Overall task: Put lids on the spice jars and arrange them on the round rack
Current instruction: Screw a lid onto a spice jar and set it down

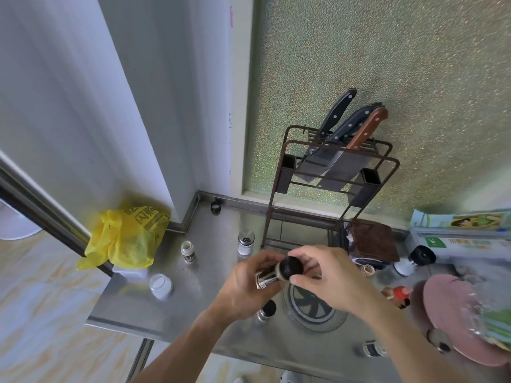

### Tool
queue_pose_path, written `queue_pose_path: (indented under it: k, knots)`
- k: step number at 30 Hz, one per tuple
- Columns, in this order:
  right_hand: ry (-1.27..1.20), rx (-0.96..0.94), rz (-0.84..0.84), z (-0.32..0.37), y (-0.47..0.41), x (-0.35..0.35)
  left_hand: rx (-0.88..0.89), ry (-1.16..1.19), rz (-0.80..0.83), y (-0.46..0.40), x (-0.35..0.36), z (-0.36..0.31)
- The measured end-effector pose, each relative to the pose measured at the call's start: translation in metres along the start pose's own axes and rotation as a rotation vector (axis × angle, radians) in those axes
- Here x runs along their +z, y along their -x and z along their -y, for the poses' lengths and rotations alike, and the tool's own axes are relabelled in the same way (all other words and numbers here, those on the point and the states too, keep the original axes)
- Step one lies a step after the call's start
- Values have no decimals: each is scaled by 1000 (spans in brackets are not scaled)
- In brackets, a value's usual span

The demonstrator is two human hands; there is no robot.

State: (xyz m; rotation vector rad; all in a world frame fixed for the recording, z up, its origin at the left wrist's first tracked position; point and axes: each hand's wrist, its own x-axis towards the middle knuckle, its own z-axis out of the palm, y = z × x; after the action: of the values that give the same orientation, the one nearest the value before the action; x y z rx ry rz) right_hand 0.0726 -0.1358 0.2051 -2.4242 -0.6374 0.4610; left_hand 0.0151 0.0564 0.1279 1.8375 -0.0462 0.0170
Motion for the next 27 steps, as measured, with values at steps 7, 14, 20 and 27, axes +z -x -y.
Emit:
queue_pose_path:
  k: [7,14,20,27]
  knots:
    - [105,-59,-100,22,-43,81,-13,-204,-184,17,-27,50]
    - [153,18,57,11,-80,195,-262,-398,-273,30,-32,148]
    - [189,33,130,-5,-88,246,-356,-482,-248,41,-22,191]
    - [104,14,141,-17,-85,257,-426,-503,-200,41,-21,197]
